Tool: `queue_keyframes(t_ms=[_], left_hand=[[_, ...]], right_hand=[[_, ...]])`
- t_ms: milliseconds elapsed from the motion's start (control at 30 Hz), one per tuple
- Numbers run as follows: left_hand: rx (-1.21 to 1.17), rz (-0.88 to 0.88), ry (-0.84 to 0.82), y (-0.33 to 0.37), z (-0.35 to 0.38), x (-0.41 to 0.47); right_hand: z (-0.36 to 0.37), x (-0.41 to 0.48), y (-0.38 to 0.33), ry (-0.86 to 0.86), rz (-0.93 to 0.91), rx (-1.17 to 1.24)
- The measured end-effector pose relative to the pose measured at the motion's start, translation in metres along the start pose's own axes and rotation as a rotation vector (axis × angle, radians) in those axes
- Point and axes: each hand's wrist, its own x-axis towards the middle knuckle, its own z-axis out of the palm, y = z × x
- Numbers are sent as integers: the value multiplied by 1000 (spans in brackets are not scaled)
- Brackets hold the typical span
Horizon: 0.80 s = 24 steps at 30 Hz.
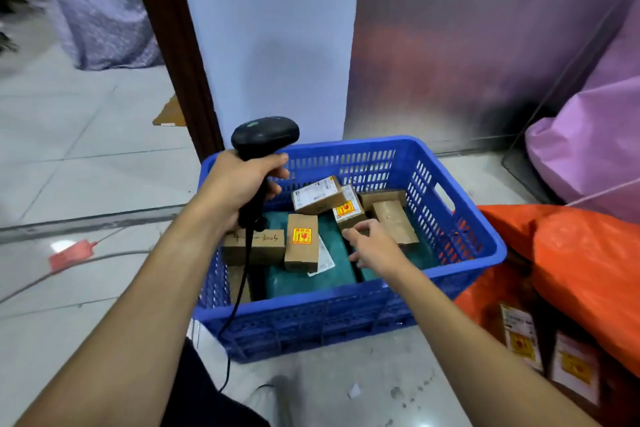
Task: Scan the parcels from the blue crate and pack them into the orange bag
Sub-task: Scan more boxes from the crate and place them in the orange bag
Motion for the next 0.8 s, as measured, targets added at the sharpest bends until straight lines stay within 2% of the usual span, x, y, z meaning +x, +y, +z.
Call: queue_keyframes(t_ms=[267, 367, 500, 700, 800], left_hand=[[22, -19, 110, -11, -25, 9], [8, -21, 120, -10, -26, 13], [22, -37, 109, -10, -25, 17], [17, -23, 83, -4, -29, 19], [-6, -11, 109, 1, -42, 20]], right_hand=[[94, 57, -3, -170, -8, -121], [123, 71, -7, -182, -51, -227], [150, 89, -8, -178, -116, -490], [171, 113, -7, -116, -226, -649], [171, 121, -3, -141, -270, -719]])
